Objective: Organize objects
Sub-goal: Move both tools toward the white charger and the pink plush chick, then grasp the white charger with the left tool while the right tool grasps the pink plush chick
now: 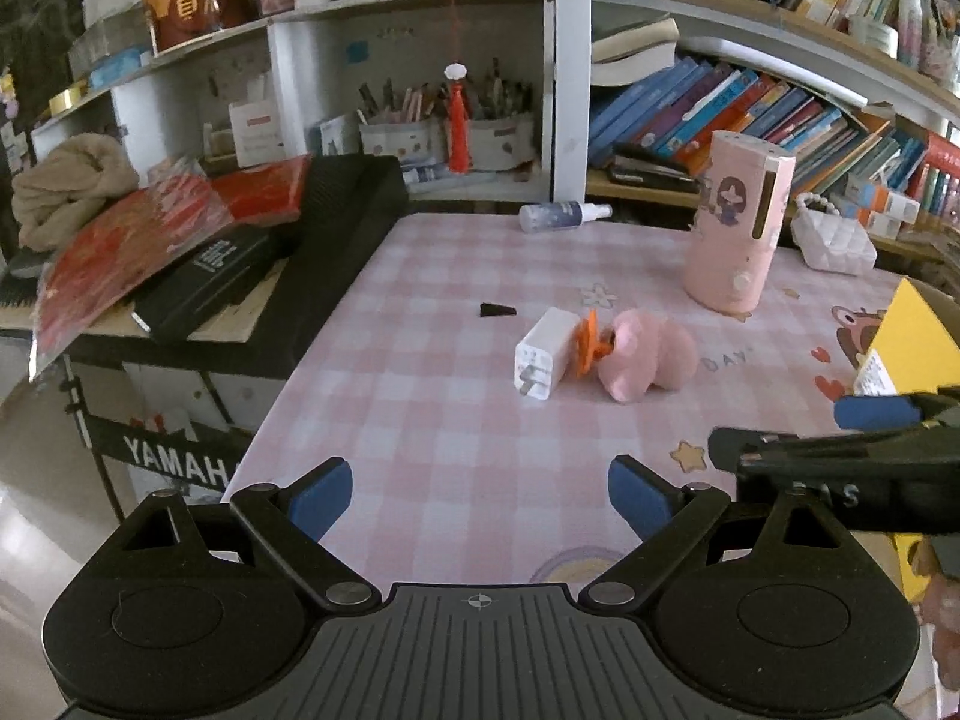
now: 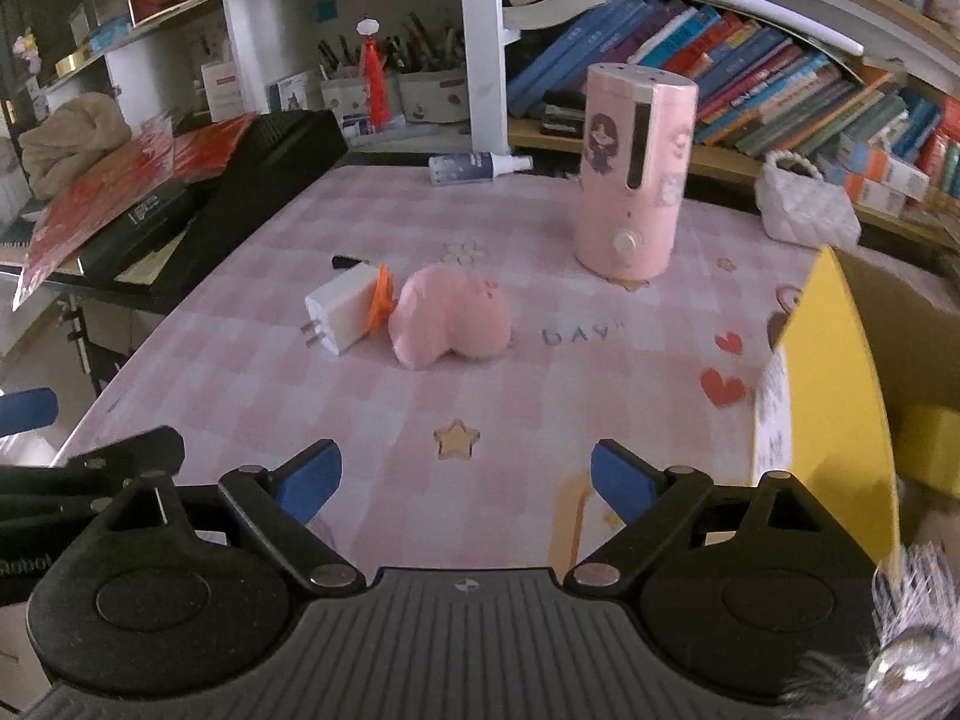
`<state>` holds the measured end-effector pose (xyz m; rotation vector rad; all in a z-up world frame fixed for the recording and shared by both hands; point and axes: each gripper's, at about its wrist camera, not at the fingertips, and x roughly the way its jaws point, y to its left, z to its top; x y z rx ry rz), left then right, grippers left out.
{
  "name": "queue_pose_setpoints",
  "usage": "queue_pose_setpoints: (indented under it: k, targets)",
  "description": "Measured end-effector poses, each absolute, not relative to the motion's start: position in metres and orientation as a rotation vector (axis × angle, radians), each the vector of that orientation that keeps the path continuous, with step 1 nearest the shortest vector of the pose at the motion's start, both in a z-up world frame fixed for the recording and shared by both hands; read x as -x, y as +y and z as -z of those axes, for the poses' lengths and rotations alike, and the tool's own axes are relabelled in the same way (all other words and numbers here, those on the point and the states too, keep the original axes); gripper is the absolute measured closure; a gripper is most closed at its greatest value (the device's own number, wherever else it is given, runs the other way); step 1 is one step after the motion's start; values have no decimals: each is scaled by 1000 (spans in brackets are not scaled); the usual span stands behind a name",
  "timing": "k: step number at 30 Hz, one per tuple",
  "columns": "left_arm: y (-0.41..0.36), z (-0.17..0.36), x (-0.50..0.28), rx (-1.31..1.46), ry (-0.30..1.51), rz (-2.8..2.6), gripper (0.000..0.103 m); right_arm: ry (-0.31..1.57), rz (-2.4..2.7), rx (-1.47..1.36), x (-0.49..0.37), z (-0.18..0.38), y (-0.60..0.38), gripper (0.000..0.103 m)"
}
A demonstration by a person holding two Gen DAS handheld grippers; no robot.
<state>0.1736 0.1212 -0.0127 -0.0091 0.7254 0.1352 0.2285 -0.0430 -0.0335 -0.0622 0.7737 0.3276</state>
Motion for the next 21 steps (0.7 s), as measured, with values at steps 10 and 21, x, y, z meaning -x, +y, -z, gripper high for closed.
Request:
queue_pose_setpoints:
  k: [10, 21]
  targets:
    - [127, 20, -217, -3, 749, -152, 9, 830, -359, 56, -305, 40, -25, 13]
    - [132, 29, -245, -10, 775, -179, 9, 942, -470, 111, -371, 73, 1, 13]
